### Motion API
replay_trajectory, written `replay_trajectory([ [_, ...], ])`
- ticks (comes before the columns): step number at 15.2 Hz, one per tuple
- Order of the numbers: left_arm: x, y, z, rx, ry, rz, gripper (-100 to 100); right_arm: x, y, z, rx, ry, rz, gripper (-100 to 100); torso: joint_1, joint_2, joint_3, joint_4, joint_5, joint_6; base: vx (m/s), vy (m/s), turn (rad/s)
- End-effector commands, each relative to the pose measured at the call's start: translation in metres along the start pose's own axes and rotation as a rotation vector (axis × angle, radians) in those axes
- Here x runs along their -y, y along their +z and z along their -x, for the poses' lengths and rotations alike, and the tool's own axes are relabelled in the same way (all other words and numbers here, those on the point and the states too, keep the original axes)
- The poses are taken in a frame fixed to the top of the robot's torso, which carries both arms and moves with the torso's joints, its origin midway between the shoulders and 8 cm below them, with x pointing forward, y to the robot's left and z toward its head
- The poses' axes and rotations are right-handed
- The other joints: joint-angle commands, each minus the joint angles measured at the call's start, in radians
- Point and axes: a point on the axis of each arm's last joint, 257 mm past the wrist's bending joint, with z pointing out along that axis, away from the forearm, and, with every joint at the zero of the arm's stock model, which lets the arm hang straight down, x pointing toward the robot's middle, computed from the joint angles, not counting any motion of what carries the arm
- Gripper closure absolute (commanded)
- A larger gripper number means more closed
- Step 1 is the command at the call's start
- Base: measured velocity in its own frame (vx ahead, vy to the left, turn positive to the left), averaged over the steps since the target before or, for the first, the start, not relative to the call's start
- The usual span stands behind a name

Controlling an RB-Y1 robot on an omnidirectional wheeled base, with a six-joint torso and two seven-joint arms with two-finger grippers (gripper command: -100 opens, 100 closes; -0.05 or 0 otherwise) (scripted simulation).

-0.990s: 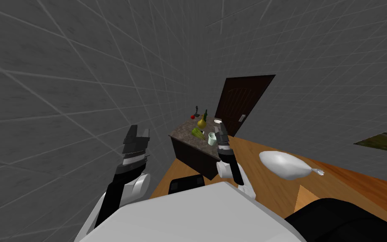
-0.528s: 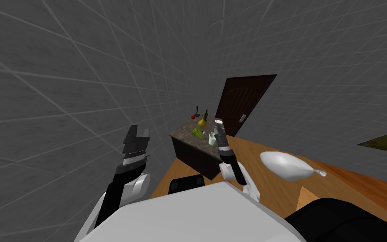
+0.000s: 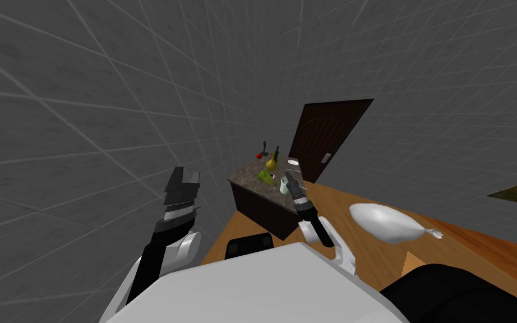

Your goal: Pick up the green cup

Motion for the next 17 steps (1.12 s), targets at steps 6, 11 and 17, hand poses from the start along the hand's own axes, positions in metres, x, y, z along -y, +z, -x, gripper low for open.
replay_trajectory([
  [6,0.000,0.000,0.000,0.000,0.000,0.000,0,0.032,-0.016,-0.009,-0.131,-0.107,-0.058,-100,0.000,0.000,0.000,0.000,0.000,0.000,-0.010,0.017,0.023],
  [11,0.000,0.000,0.000,0.000,0.000,0.000,0,0.063,-0.032,-0.011,-0.238,-0.199,-0.113,-100,0.000,0.000,0.000,0.000,0.000,0.000,-0.010,0.016,0.029],
  [17,0.000,0.000,0.000,0.000,0.000,0.000,0,0.094,-0.052,-0.008,-0.355,-0.304,-0.169,-100,0.000,0.000,0.000,0.000,0.000,0.000,-0.011,0.016,0.032],
])
